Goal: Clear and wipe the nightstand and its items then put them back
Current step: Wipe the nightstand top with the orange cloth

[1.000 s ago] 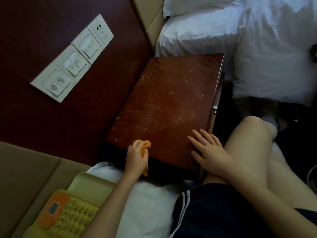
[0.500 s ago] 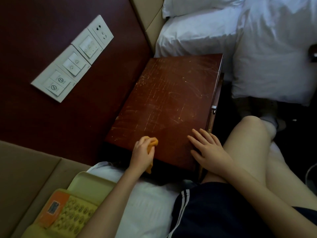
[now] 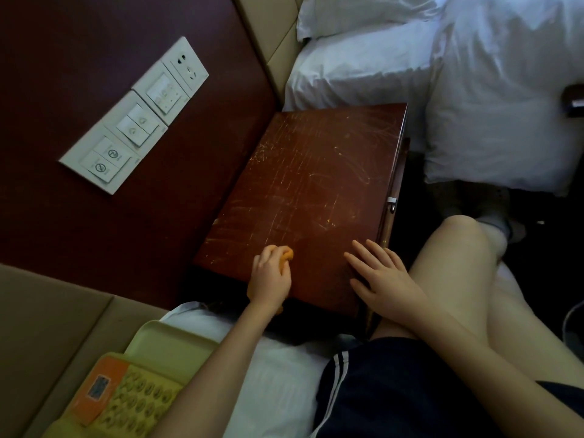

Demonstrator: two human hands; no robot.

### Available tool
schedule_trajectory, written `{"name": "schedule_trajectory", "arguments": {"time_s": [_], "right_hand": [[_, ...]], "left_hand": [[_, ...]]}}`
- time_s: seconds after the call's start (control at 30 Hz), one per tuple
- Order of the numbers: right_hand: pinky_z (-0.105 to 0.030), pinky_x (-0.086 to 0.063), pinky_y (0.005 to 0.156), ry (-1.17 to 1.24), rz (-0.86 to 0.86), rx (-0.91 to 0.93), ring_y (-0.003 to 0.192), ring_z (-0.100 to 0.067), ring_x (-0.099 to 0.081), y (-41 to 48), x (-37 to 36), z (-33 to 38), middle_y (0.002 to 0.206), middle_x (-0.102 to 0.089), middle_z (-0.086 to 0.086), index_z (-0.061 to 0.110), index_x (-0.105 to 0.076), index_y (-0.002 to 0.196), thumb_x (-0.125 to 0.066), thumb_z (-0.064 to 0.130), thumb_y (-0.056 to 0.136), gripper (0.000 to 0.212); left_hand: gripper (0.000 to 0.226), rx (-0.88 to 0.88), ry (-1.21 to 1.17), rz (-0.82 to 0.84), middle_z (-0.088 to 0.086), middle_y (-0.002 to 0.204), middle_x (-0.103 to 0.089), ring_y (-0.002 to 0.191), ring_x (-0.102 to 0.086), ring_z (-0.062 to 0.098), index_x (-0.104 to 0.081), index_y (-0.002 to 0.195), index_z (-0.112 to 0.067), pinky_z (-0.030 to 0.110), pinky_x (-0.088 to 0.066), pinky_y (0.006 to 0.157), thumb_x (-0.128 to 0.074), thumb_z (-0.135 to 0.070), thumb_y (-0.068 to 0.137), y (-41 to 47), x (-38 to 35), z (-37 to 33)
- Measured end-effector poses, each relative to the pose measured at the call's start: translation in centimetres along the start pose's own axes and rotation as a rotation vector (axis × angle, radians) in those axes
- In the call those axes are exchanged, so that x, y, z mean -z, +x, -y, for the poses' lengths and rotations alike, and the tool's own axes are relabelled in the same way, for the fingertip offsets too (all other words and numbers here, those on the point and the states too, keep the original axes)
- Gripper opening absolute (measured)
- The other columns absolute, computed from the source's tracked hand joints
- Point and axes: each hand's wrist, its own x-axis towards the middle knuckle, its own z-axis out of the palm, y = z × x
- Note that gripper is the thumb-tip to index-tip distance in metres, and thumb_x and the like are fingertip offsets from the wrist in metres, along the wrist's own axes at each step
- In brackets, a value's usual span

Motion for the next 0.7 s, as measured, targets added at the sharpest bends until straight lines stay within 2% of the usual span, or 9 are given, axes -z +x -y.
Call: {"name": "schedule_trajectory", "arguments": {"time_s": [0.1,0.17,0.3,0.4,0.47,0.6,0.7], "right_hand": [[-0.033,0.007,0.112,0.002,-0.008,-0.003,0.143,-0.015,0.007,0.1,0.0,-0.1,0.157,-0.004,0.006,0.031,-0.017,0.148,-0.035,0.041,0.097,0.054],[-0.034,0.007,0.113,0.001,-0.007,-0.002,0.143,-0.015,0.006,0.1,0.0,0.0,0.157,-0.004,0.006,0.031,-0.018,0.147,-0.035,0.041,0.097,0.054],[-0.033,0.008,0.112,-0.002,-0.002,0.005,0.143,-0.015,0.007,0.0,-0.1,0.1,0.157,-0.003,0.007,0.031,-0.017,0.148,-0.035,0.041,0.097,0.055],[-0.033,0.008,0.112,0.0,-0.003,0.001,0.143,-0.015,0.007,0.0,0.0,0.1,0.157,-0.003,0.007,0.031,-0.017,0.148,-0.035,0.041,0.097,0.054],[-0.032,0.009,0.112,0.003,-0.001,-0.002,0.143,-0.015,0.007,0.0,0.1,0.1,0.157,-0.003,0.006,0.031,-0.017,0.148,-0.035,0.041,0.097,0.054],[-0.032,0.008,0.112,0.001,-0.004,0.002,0.143,-0.015,0.007,0.0,0.2,0.2,0.157,-0.003,0.006,0.031,-0.017,0.148,-0.035,0.039,0.097,0.054],[-0.033,0.008,0.112,0.003,-0.003,-0.001,0.143,-0.015,0.007,-0.1,0.3,0.1,0.157,-0.003,0.006,0.031,-0.018,0.147,-0.036,0.039,0.097,0.054]], "left_hand": [[0.028,-0.106,-0.037,0.101,-0.007,0.123,-0.048,0.104,-0.037,0.008,-0.058,0.117,-0.023,0.022,-0.032,0.087,-0.05,-0.014,0.091,-1.1,0.4,0.9],[0.027,-0.095,-0.029,0.07,-0.006,0.12,-0.051,0.102,-0.039,0.008,-0.061,0.113,-0.021,0.021,-0.033,0.086,-0.051,-0.012,0.09,-1.3,1.1,2.2],[0.025,0.15,0.001,-0.138,0.002,0.119,-0.056,0.102,-0.049,0.02,-0.064,0.108,-0.016,0.023,-0.036,0.081,-0.05,-0.008,0.089,0.2,1.9,3.3],[0.023,0.251,-0.019,-0.183,0.002,0.12,-0.055,0.102,-0.049,0.022,-0.063,0.106,-0.015,0.024,-0.035,0.078,-0.049,-0.008,0.089,1.3,1.4,2.2],[0.023,0.203,-0.013,-0.148,0.0,0.121,-0.054,0.103,-0.047,0.02,-0.062,0.107,-0.018,0.023,-0.034,0.078,-0.049,-0.01,0.09,1.6,0.9,1.3],[0.027,-0.063,-0.035,0.116,-0.008,0.126,-0.048,0.111,-0.041,0.014,-0.059,0.115,-0.024,0.024,-0.034,0.088,-0.049,-0.014,0.091,0.9,0.9,1.3],[0.029,-0.153,-0.079,0.224,-0.008,0.122,-0.049,0.111,-0.042,0.011,-0.06,0.115,-0.023,0.024,-0.033,0.092,-0.052,-0.013,0.09,0.3,1.9,3.0]]}}
